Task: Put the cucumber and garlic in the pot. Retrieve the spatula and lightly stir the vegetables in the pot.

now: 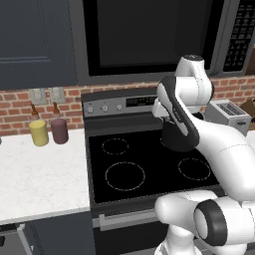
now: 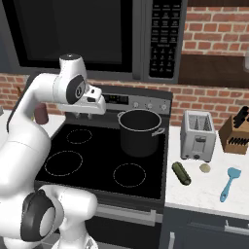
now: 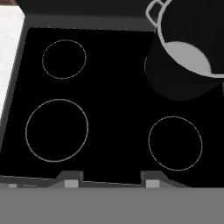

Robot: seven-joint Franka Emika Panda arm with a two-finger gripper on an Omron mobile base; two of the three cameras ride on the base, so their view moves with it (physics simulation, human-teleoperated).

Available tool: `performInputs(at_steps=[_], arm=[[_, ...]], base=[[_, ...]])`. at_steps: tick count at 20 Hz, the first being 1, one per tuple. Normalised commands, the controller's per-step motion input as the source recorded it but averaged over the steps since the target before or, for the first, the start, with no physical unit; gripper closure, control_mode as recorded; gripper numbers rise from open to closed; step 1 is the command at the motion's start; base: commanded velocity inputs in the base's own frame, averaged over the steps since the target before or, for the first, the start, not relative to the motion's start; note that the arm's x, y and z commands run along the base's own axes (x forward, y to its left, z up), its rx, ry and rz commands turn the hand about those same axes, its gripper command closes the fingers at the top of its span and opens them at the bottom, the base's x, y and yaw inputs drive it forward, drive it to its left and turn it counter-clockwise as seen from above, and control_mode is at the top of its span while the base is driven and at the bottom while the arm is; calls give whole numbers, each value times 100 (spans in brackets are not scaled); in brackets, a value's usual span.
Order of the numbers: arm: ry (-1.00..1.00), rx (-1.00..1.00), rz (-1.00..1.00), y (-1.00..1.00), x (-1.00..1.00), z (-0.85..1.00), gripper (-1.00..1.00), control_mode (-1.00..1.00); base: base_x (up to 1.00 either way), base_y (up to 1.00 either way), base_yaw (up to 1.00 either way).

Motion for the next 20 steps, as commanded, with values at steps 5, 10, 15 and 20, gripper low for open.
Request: performInputs(at_steps=[5, 10, 15, 20], arm=[[0, 0, 0, 0, -1, 0, -100, -100], [0, 0, 0, 0, -11, 0, -100, -100], [0, 0, 0, -2, -39, -6, -100, -100], [-2, -1, 0, -3, -40, -15, -100, -100]], base=[[0, 0, 0], [0, 0, 0], [0, 0, 0], [0, 0, 0]])
